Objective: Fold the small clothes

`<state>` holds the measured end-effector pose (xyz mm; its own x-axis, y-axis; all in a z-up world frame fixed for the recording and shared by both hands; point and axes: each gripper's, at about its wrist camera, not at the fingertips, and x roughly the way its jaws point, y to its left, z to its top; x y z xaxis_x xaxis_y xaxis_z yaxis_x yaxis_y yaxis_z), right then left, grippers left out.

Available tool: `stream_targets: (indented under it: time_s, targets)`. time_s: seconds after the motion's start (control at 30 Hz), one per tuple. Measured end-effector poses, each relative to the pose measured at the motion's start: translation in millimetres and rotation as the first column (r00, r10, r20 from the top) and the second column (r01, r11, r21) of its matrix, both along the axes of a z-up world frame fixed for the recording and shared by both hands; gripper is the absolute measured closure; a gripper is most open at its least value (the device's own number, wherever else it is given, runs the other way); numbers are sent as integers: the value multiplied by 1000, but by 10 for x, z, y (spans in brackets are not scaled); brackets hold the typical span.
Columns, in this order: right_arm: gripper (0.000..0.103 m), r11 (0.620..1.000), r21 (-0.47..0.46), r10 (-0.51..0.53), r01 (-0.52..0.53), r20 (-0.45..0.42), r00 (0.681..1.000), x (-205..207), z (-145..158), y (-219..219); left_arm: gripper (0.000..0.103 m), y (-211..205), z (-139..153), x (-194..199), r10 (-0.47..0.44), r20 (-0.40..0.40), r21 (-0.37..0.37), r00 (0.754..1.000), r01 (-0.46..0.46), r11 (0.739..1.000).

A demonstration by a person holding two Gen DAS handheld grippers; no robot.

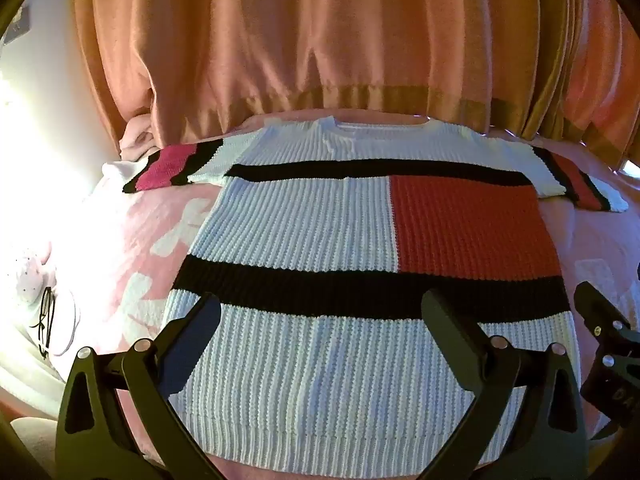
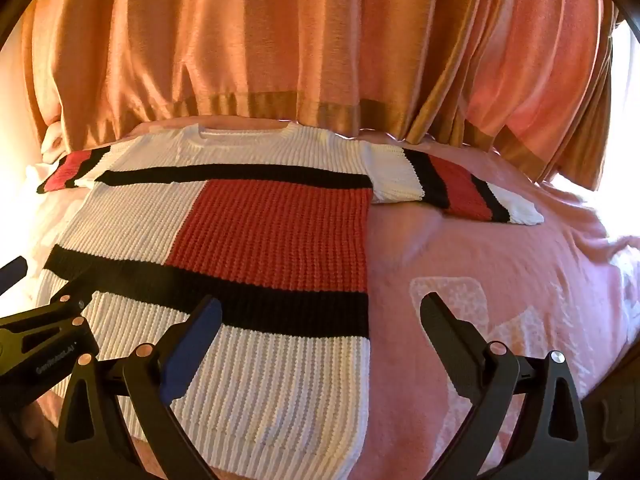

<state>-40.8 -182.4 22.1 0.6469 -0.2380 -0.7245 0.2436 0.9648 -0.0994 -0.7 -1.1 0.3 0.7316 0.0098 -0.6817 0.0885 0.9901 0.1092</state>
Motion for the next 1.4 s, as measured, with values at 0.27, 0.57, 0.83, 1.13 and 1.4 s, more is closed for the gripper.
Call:
stream_targets:
  time_s: [0.27,0.57,0.83,1.13,1.4]
  targets:
    - [5,1000,0,8,-8,-1,1000,-7,-21,41,5,-40,-10,-7,-6,-12,5,1000,6,1000]
    - [5,1000,1,26,-26,-6,1000,2,-37,90,5,-23,-27,-63,-4,-10,-3,1000,4,1000]
    - [5,1000,2,28,-28,-11,1000,17,-51,109,5,22,-44,-50,-3,-24,-4,1000,3,1000]
    - [5,1000,2,30,-30,-11,999,24,-69,142,5,22,-66,-44,0,-25,0,1000,0,1000]
    - [5,999,5,34,-34,-12,999,37,-73,182,5,26,-82,-48,2,-27,0,1000,-2,1000]
